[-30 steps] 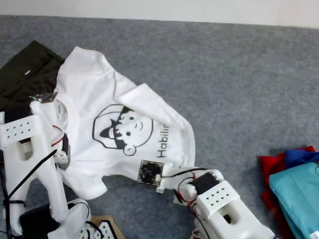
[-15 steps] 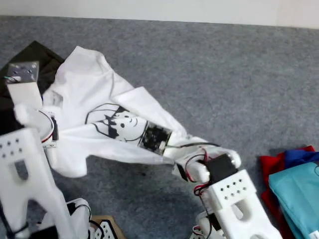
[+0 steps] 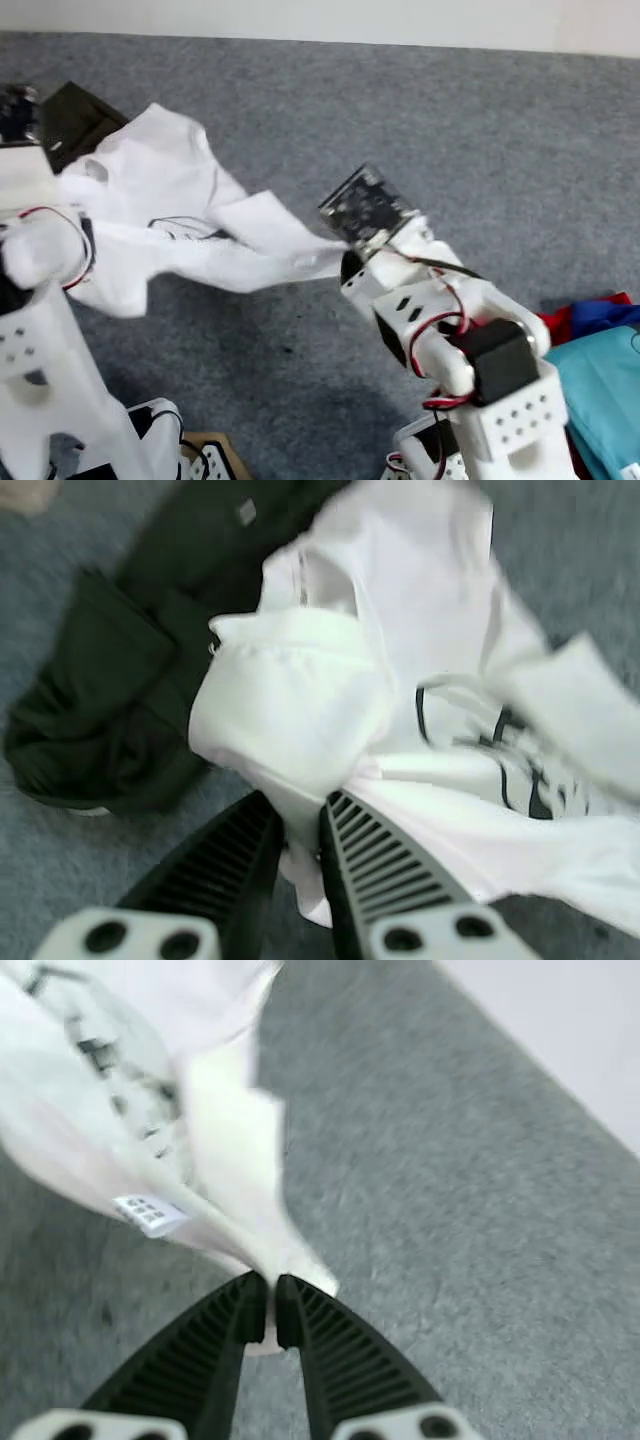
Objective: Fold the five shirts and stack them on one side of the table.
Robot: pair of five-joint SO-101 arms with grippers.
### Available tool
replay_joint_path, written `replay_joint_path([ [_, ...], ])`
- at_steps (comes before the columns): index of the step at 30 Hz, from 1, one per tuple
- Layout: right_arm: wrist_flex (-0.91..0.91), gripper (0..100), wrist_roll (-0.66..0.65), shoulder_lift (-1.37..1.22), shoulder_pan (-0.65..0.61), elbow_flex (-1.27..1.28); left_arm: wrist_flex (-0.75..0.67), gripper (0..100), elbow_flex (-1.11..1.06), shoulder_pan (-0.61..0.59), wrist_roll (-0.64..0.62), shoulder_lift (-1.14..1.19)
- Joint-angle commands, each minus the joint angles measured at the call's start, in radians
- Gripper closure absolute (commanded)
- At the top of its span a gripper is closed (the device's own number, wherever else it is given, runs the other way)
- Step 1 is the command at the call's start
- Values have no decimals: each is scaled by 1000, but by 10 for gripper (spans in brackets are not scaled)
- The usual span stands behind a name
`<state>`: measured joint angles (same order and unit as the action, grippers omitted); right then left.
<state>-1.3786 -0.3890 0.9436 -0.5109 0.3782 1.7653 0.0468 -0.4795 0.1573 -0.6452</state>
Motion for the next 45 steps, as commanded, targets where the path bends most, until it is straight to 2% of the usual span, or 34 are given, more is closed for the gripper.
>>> replay_joint_path([
  [1,53,992,32,13,39,-76,2,993,163,-18,-61,-24],
  [5,148,992,25,5,110,-68,-28,993,160,-16,-130,-18],
  [8,237,992,23,5,162,-18,-152,993,90,-15,-181,-19],
  [12,501,992,17,5,242,128,-454,993,-68,62,-287,-15],
  [18,972,992,-28,4,294,371,-1025,993,-354,245,-477,-13],
  [22,1161,992,-28,5,338,386,-1232,993,-387,397,-565,-13],
  [25,1211,992,-26,15,375,348,-1270,993,-334,449,-592,-22],
  [29,1211,992,28,13,444,263,-1269,993,-176,452,-592,-15],
  [33,1208,992,37,16,472,239,-1269,993,-117,450,-591,-24],
  [35,1159,992,35,16,472,231,-1254,993,-125,450,-591,-24],
  [39,1012,992,35,16,464,228,-1134,993,-225,455,-589,-24],
  [45,934,992,37,10,450,229,-1160,993,-354,453,-589,-15],
])
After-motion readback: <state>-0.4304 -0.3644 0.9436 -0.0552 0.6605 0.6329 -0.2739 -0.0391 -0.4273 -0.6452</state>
